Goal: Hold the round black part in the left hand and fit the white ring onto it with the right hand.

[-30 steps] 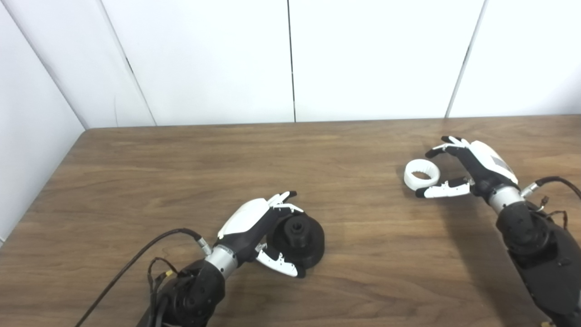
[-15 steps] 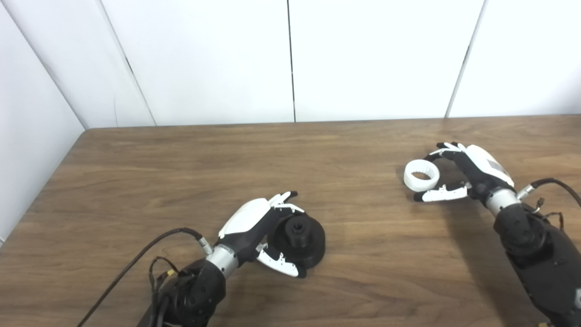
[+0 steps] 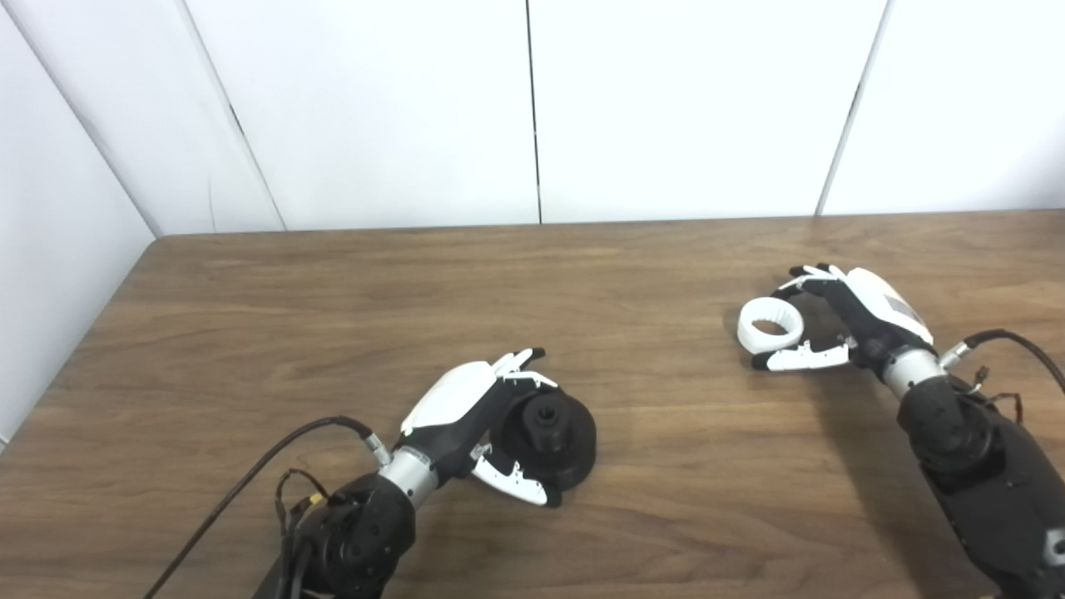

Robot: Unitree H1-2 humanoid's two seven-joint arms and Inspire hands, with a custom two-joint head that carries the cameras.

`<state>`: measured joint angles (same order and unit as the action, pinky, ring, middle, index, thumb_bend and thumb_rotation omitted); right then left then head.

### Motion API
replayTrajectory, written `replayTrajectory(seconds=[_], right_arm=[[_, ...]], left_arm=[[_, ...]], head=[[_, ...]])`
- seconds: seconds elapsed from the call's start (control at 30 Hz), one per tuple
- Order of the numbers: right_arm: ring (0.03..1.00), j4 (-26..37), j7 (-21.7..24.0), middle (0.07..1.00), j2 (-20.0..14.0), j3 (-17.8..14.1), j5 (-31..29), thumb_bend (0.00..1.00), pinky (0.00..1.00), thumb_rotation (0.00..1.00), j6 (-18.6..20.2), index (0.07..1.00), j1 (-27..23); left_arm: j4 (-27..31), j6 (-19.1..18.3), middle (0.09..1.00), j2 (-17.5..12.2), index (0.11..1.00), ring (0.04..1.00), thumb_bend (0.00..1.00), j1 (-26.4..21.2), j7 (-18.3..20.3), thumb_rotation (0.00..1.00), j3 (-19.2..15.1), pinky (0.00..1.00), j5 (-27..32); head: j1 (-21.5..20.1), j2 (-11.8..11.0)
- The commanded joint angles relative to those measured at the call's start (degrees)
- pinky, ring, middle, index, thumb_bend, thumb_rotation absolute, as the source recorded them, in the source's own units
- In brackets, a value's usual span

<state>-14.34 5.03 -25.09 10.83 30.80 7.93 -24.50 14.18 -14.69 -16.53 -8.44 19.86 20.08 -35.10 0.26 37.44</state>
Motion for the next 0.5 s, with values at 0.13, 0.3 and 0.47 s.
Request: replayTrajectory(seconds=[0.13, 0.3, 0.47], right_arm=[[0.983, 0.84, -2.70, 0.904, -0.37, -0.77, 0.22, 0.86, 1.00, 0.34, -3.01, 0.648, -2.78], [0.976, 0.48, -3.23, 0.897, -0.33, -0.88, 0.17, 0.85, 0.99, 0.30, -3.48, 0.636, -2.83], [0.965, 0.47, -3.80, 0.888, -0.29, -1.17, 0.09, 0.84, 0.98, 0.27, -4.09, 0.615, -2.71]], left_arm=[[0.59, 0.66, 1.000, -0.12, 0.679, 1.000, 0.83, -0.52, 0.22, 0.20, 0.19, 0.91, -0.06], [0.63, 0.60, 1.000, -0.08, 0.679, 1.000, 0.83, -0.43, 0.29, 0.19, 0.08, 0.91, 0.07], [0.98, 0.31, 1.000, 0.01, 0.680, 1.000, 0.83, -0.41, 0.55, 0.19, 0.06, 0.92, 0.19]], head=[[0.03, 0.06], [0.03, 0.10], [0.04, 0.38]])
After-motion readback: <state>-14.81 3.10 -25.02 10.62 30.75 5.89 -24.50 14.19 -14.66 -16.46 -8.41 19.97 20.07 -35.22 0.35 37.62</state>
